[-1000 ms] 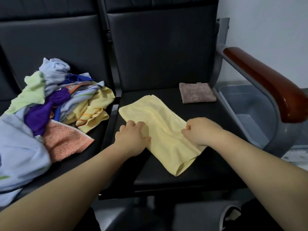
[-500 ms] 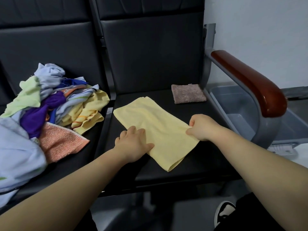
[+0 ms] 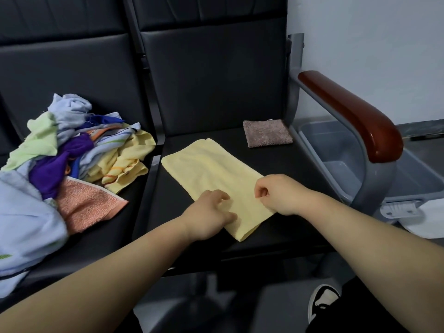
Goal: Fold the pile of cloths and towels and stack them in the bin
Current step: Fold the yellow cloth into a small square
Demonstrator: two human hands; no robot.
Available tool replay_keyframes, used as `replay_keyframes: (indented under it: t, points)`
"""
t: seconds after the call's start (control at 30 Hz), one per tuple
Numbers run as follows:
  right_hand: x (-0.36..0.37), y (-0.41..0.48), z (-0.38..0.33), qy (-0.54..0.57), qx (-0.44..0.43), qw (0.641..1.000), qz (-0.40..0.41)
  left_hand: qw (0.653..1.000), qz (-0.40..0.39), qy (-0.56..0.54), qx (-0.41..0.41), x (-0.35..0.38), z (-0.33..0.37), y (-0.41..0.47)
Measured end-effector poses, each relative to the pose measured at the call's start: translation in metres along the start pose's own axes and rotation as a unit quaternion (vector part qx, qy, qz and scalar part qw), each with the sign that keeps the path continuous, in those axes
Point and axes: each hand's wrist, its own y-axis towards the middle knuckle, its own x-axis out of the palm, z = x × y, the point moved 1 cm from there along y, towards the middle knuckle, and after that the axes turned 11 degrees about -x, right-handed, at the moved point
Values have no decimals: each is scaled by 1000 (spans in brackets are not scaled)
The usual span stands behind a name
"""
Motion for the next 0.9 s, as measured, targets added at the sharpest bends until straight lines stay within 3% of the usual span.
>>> replay_keyframes:
  t: [0.1,0.17,0.37,0.47,0.67,0.8,0.9]
  points:
    - [-2,-3,3,20,6,1000,-17,991,-91,-96,37,10,7,-14]
    - [-3,-4,2,30,9,999,-30,987,-105,-103,59,14,7,-18]
    - [-10,-12,-2,111,2,991,-76,988,54,-130,68,3,9,-16]
    - [-7,-12,-3,94,-1,992,-88,981,103,-140,85,-6,7,-10]
    - [2,-6,-7,23,3,999,44,975,133,-157,83,-35,-3,3]
    - [-21,-2,-11,134,6,988,79,956,42,-289,35,-76,-18,3]
    - [-35,-3,-18,296,1,955,19,919,-81,-385,-22,-95,-27,-6]
